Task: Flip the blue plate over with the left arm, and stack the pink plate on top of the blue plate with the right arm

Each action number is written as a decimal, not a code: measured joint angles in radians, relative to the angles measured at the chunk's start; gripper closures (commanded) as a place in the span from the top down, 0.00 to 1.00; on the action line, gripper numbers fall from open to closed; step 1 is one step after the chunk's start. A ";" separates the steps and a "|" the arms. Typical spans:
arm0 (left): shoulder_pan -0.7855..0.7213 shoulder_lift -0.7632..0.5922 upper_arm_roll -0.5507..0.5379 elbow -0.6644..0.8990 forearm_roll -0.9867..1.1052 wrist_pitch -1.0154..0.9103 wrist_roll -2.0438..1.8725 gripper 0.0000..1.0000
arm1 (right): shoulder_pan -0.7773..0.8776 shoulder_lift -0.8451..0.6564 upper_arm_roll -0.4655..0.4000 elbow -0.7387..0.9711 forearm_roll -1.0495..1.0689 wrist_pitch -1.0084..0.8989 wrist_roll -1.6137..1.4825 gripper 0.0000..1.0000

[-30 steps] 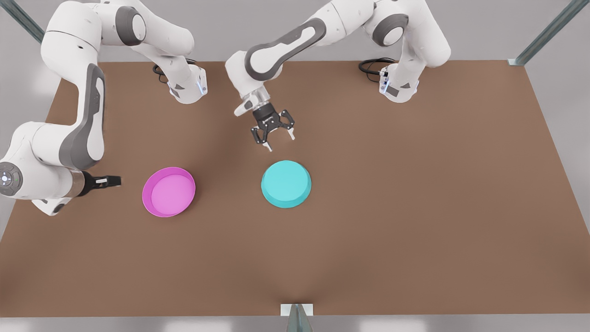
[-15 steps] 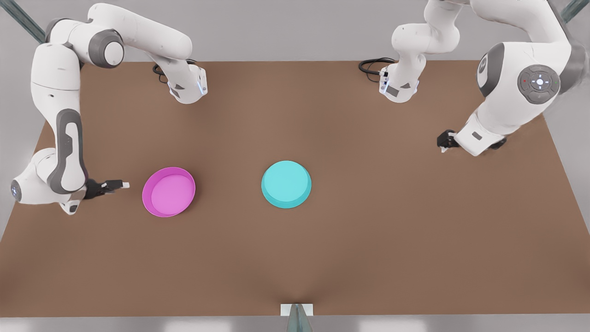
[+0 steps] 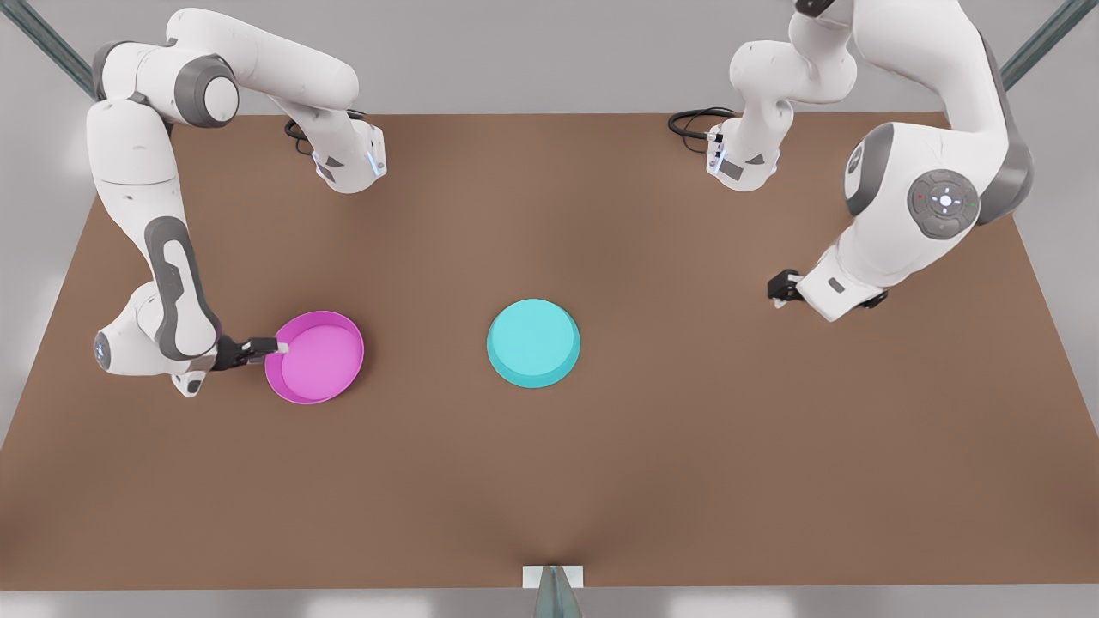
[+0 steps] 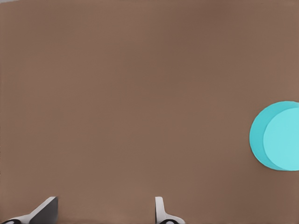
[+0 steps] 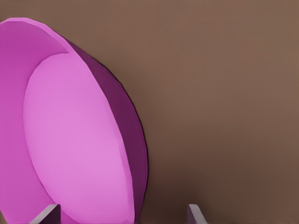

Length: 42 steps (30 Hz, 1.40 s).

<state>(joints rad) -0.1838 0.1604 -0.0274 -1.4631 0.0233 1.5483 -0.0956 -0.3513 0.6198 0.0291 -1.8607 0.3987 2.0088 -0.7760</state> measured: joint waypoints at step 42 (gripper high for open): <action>0.000 -0.074 0.037 -0.046 0.004 0.041 0.014 1.00 | 0.014 0.021 0.001 0.018 0.018 -0.015 -0.003 0.56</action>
<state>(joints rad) -0.1843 0.0860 0.0092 -1.5095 0.0275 1.5892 -0.0813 -0.3373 0.6412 0.0297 -1.8423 0.4172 1.9942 -0.7792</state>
